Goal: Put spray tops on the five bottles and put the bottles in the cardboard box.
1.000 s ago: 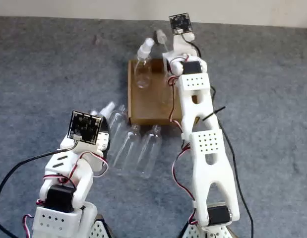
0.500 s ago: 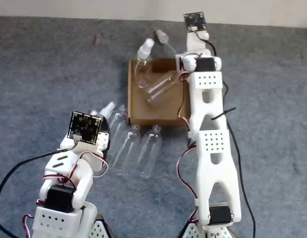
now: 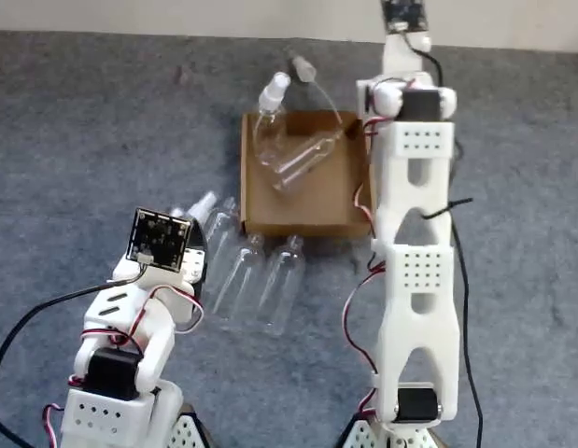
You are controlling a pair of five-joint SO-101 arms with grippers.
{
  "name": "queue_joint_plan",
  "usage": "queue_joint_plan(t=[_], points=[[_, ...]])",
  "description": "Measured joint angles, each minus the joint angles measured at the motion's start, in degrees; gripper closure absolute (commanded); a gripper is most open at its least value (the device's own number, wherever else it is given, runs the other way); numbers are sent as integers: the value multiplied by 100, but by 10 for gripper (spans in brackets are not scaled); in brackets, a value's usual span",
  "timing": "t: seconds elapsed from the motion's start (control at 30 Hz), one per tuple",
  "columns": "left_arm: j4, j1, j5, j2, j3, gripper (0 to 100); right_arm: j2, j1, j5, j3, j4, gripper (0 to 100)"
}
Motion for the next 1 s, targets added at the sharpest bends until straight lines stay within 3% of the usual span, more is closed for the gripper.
queue_joint_plan(t=[0.17, 0.4, 0.57, 0.77, 0.87, 1.0], points=[[0, -264, 0, 0, 0, 995, -756, 149, 0, 0, 1222, 995], [9, -624, 0, 0, -325, 995, -1829, 870, 0, -79, 1301, 995], [440, -835, 0, 0, -536, 995, -2040, 1275, 0, -97, 1301, 995], [844, -853, 0, 0, -536, 995, -2075, 1204, 0, 492, 1301, 992], [844, -862, 0, -9, -264, 995, -2066, 791, -53, 1319, 1301, 991], [844, -844, 0, 0, 132, 995, -2057, 35, -870, 1688, 1301, 991]])
